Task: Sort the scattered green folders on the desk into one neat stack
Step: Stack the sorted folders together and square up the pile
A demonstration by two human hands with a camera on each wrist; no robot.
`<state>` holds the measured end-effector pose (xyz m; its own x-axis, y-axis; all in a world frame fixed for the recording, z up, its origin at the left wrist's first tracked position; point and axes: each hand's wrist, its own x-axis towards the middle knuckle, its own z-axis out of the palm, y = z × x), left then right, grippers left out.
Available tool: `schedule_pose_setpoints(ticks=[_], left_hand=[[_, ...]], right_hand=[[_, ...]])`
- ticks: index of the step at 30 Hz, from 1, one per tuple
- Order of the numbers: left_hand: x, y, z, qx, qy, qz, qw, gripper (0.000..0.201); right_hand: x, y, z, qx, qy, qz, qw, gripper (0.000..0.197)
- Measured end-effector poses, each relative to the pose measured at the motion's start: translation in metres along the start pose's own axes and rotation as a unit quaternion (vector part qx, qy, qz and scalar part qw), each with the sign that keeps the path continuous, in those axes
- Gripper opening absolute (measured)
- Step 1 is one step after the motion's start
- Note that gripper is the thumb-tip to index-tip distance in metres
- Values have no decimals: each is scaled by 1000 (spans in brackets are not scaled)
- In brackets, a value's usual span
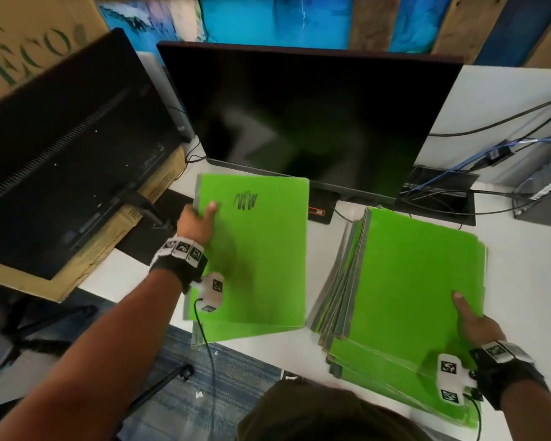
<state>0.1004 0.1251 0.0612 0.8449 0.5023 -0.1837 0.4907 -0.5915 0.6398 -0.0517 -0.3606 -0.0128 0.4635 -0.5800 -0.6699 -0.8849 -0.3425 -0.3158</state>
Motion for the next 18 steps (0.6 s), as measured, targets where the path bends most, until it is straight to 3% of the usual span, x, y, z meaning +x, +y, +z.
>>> schedule_pose_setpoints(ticks=[3, 5, 8, 13, 18], left_hand=[[-5, -53, 23, -12, -16, -135, 991, 62], [-10, -80, 33, -13, -33, -182, 983, 58], [-18, -99, 42, 20, -36, -175, 984, 57], [-26, -103, 45, 190, -68, -190, 961, 97], [-26, -100, 56, 176, -63, -201, 962, 94]], right_hand=[[-3, -3, 1, 22, -10, 10, 1000, 122], [5, -1, 1, 27, -17, 12, 999, 98], [12, 2, 2, 39, -13, 16, 999, 92], [16, 3, 5, 57, -4, 15, 998, 93], [23, 7, 5, 63, -4, 7, 998, 90]])
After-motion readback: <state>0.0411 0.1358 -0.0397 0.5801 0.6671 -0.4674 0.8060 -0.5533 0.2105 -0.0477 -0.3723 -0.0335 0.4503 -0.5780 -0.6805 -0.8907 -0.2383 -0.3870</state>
